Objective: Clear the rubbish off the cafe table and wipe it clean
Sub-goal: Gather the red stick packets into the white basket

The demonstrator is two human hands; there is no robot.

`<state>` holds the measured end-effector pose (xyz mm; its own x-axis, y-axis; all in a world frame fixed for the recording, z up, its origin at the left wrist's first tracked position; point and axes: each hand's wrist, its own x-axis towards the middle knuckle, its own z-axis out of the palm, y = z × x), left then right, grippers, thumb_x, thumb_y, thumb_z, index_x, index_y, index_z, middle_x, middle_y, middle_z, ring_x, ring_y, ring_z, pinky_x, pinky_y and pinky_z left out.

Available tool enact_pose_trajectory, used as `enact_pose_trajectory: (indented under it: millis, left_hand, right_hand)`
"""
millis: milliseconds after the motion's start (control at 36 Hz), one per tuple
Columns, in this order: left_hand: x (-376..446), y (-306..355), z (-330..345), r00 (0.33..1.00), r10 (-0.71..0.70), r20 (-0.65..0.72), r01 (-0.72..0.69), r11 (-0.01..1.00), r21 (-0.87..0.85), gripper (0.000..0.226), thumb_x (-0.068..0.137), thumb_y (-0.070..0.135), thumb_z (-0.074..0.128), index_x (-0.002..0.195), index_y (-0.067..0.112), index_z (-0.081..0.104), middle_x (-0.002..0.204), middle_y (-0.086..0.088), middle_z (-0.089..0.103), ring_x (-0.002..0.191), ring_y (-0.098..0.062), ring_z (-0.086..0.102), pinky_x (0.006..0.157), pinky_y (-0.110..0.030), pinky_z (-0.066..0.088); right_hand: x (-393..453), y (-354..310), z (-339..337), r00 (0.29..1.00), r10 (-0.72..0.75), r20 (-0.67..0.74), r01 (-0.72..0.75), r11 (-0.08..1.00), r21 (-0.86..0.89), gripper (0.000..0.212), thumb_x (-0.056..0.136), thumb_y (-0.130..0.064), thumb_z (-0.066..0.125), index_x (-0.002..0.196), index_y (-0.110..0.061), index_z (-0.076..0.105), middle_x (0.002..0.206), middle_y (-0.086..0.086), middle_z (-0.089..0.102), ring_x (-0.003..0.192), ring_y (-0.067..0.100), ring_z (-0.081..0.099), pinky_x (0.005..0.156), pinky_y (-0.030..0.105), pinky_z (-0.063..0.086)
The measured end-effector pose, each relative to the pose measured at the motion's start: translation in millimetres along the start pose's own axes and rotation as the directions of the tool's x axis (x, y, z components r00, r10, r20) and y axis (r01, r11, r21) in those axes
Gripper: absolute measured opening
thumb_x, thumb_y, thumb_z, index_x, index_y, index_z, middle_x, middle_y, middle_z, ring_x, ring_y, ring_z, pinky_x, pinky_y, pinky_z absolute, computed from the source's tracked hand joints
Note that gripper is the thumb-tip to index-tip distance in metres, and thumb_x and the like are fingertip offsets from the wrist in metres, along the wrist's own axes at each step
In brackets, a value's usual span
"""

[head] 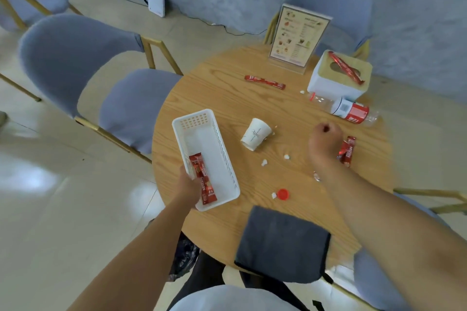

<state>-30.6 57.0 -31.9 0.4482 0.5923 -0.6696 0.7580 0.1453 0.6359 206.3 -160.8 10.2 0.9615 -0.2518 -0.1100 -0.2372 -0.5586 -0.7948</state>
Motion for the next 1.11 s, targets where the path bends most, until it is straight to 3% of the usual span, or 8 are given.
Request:
enact_pose_trajectory:
  millis: [83, 167, 389, 528, 694, 833, 972, 1111]
  left_hand:
    - [2.8, -1.2, 4.3, 1.000, 0.010, -0.024, -0.010, 1.000, -0.012, 0.036, 0.101, 0.020, 0.053, 0.134, 0.021, 0.040, 0.111, -0.004, 0.065, 0.101, -0.025, 0.066, 0.075, -0.045, 0.057]
    - [7.5, -4.3, 5.4, 0.999, 0.008, -0.032, -0.009, 1.000, -0.003, 0.035, 0.101, 0.023, 0.055, 0.132, 0.024, 0.039, 0.108, -0.002, 0.065, 0.094, -0.020, 0.066, 0.076, -0.046, 0.059]
    - [14.0, -10.4, 10.9, 0.996, 0.054, -0.069, -0.052, 0.998, 0.036, 0.033, 0.100, 0.007, 0.051, 0.128, 0.022, 0.040, 0.097, 0.008, 0.059, 0.085, -0.009, 0.058, 0.068, -0.029, 0.049]
    - [14.5, -12.4, 10.9, 0.994, 0.086, -0.074, -0.082, 0.995, 0.061, 0.031, 0.101, 0.009, 0.052, 0.124, 0.026, 0.039, 0.096, 0.010, 0.059, 0.085, -0.005, 0.058, 0.061, -0.021, 0.044]
    - [14.5, -10.9, 10.4, 0.996, 0.054, -0.071, -0.051, 0.998, 0.048, 0.039, 0.101, 0.020, 0.055, 0.138, 0.020, 0.040, 0.105, 0.005, 0.063, 0.095, -0.015, 0.063, 0.072, -0.032, 0.049]
    - [10.4, -8.9, 9.6, 0.998, 0.041, -0.056, -0.039, 0.999, 0.039, 0.043, 0.102, 0.019, 0.052, 0.143, 0.020, 0.038, 0.111, 0.001, 0.062, 0.097, -0.019, 0.062, 0.079, -0.042, 0.055]
    - [5.1, -4.4, 6.4, 0.999, 0.040, -0.034, -0.040, 0.999, -0.001, 0.042, 0.103, 0.021, 0.051, 0.143, 0.022, 0.037, 0.112, 0.000, 0.063, 0.105, -0.024, 0.065, 0.086, -0.046, 0.056]
    - [1.9, -1.2, 3.2, 1.000, 0.022, -0.007, -0.022, 1.000, 0.000, 0.039, 0.103, 0.022, 0.050, 0.140, 0.022, 0.037, 0.116, -0.004, 0.064, 0.105, -0.027, 0.065, 0.088, -0.053, 0.057]
  right_hand:
    - [35.7, 37.4, -23.6, 0.992, 0.101, -0.077, -0.109, 0.988, -0.109, 0.017, 0.090, -0.010, 0.050, 0.086, -0.013, 0.067, 0.100, 0.010, 0.063, 0.084, 0.026, 0.059, 0.070, 0.026, 0.038]
    - [67.9, 86.6, -34.1, 0.954, 0.280, -0.106, -0.296, 0.936, -0.189, 0.018, 0.081, -0.012, 0.059, 0.095, -0.018, 0.069, 0.116, 0.011, 0.061, 0.090, 0.030, 0.064, 0.081, 0.038, 0.055]
    - [119.0, 179.8, -20.4, 0.875, 0.476, -0.088, -0.458, 0.755, -0.469, 0.048, 0.066, -0.030, 0.077, 0.106, -0.006, 0.068, 0.111, 0.021, 0.068, 0.100, 0.038, 0.068, 0.086, 0.048, 0.058]
    - [79.0, 123.1, -27.7, 0.871, 0.486, -0.070, -0.474, 0.794, -0.381, 0.045, 0.079, -0.016, 0.075, 0.117, 0.004, 0.062, 0.123, 0.026, 0.065, 0.110, 0.041, 0.065, 0.090, 0.044, 0.054]
    - [71.5, 125.6, -33.0, 0.805, 0.594, 0.012, -0.579, 0.788, -0.209, 0.034, 0.084, -0.005, 0.068, 0.117, 0.003, 0.063, 0.118, 0.021, 0.067, 0.100, 0.035, 0.068, 0.078, 0.043, 0.057]
    - [56.4, 109.9, -48.8, 0.823, 0.568, -0.018, -0.556, 0.798, -0.234, 0.037, 0.089, -0.009, 0.067, 0.121, 0.007, 0.059, 0.121, 0.025, 0.064, 0.108, 0.038, 0.065, 0.074, 0.038, 0.047]
    - [46.4, 86.0, -53.2, 0.892, 0.443, 0.093, -0.414, 0.881, -0.231, 0.040, 0.080, -0.014, 0.077, 0.116, 0.001, 0.068, 0.109, 0.020, 0.071, 0.085, 0.032, 0.068, 0.066, 0.034, 0.048]
    - [24.0, 45.7, -41.0, 0.951, 0.282, 0.123, -0.260, 0.951, -0.169, 0.019, 0.087, -0.009, 0.067, 0.105, -0.012, 0.067, 0.102, 0.010, 0.070, 0.077, 0.025, 0.062, 0.056, 0.026, 0.040]
